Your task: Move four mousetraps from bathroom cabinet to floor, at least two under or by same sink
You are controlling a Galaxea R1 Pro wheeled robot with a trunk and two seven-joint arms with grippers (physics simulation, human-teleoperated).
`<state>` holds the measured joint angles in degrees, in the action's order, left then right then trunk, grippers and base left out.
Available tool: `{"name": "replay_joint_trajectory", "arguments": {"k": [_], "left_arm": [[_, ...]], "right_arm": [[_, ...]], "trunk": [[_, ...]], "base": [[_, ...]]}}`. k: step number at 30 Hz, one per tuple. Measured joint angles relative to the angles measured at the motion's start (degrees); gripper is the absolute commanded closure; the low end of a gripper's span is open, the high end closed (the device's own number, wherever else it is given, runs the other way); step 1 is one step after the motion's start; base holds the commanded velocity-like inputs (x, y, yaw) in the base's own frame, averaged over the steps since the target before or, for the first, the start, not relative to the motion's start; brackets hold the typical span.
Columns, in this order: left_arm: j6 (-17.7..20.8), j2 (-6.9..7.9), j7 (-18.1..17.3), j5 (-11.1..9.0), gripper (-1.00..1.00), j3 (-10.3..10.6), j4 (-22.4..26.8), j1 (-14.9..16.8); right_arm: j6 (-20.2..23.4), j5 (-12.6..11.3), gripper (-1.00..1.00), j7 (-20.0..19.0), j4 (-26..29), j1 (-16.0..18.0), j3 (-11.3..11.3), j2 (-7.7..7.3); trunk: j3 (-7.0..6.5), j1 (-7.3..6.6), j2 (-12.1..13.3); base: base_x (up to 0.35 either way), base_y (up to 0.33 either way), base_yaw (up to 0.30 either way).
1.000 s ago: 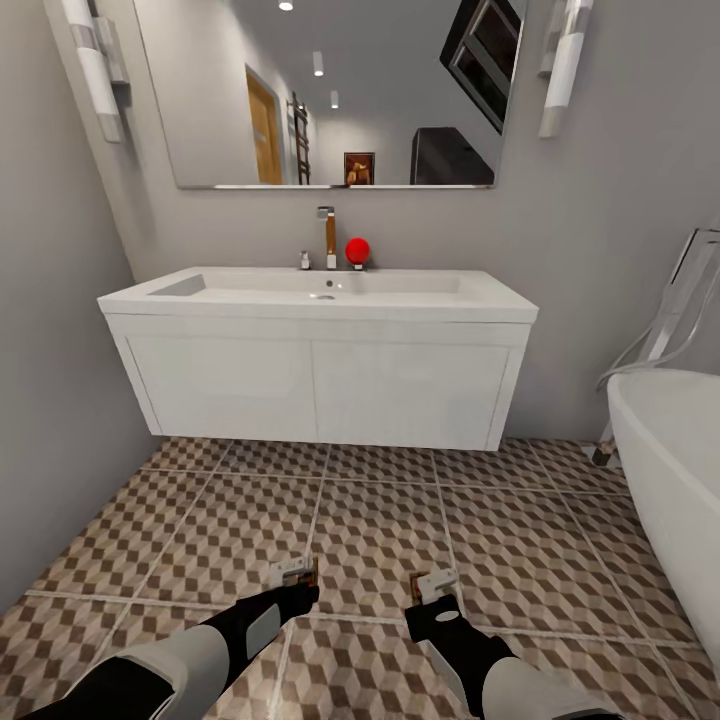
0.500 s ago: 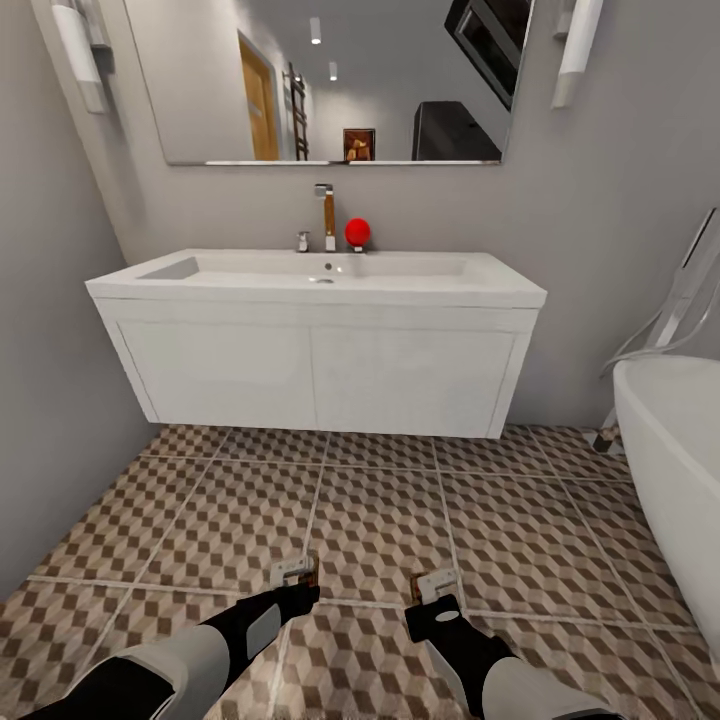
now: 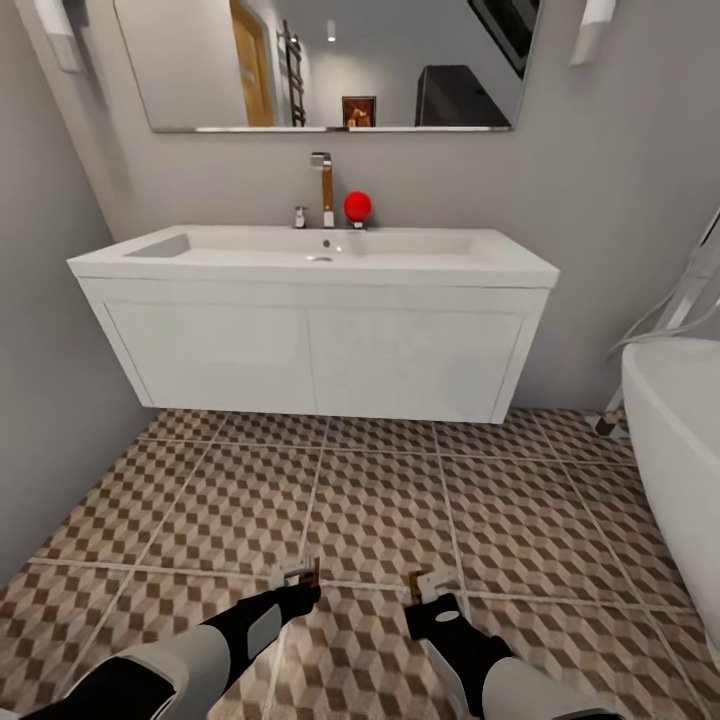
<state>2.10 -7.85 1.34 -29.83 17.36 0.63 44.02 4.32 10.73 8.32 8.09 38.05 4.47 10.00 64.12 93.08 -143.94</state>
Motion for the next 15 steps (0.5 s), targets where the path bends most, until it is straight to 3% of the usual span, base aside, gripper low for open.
{"name": "replay_joint_trajectory", "arguments": {"k": [15], "left_arm": [[0.04,-0.24,0.01,0.10,1.00,-0.02,0.00,0.00]], "right_arm": [[-1.90,-0.13,1.00,-0.03,0.04,-0.01,0.00,0.00]], "trunk": [[3.33,0.39,-0.20]], "base": [[0.000,0.000,0.000]]}}
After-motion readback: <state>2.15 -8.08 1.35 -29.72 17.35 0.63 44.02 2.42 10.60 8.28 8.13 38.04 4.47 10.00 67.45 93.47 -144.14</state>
